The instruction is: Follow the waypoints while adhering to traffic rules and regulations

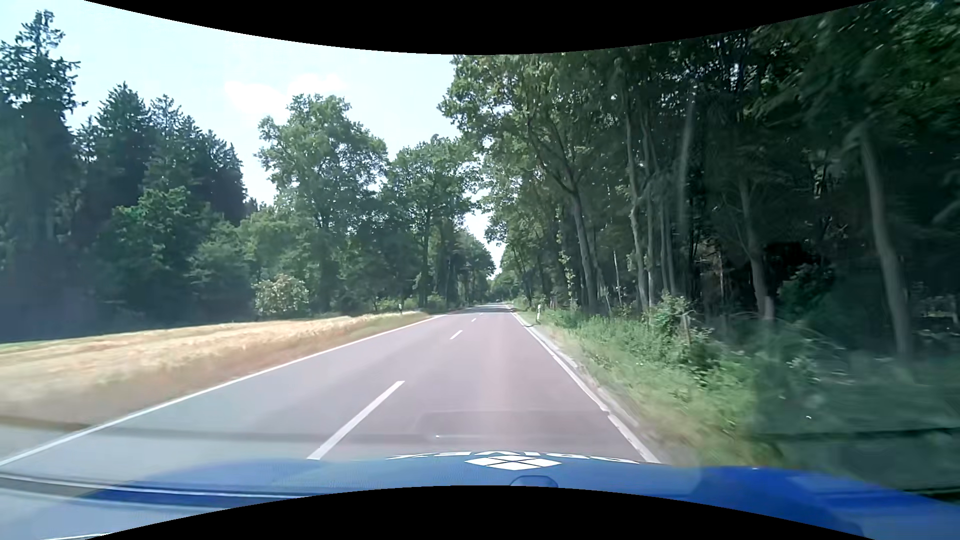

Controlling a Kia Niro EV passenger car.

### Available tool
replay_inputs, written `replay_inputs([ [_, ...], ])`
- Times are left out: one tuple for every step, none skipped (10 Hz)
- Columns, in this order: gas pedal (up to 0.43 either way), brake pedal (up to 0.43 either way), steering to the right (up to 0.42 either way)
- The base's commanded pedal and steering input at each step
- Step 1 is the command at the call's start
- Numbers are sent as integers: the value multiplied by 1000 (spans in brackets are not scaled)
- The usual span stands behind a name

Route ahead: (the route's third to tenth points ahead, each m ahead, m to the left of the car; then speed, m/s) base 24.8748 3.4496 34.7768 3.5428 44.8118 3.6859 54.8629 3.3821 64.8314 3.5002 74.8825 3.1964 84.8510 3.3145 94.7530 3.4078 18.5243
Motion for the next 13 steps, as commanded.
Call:
replay_inputs([
  [189, 0, -3],
  [189, 0, -3],
  [189, 0, -3],
  [189, 0, -3],
  [189, 0, -3],
  [189, 0, -2],
  [189, 0, -2],
  [189, 0, -2],
  [189, 0, -2],
  [189, 0, -2],
  [189, 0, -2],
  [189, 0, -3],
  [189, 0, -4],
])
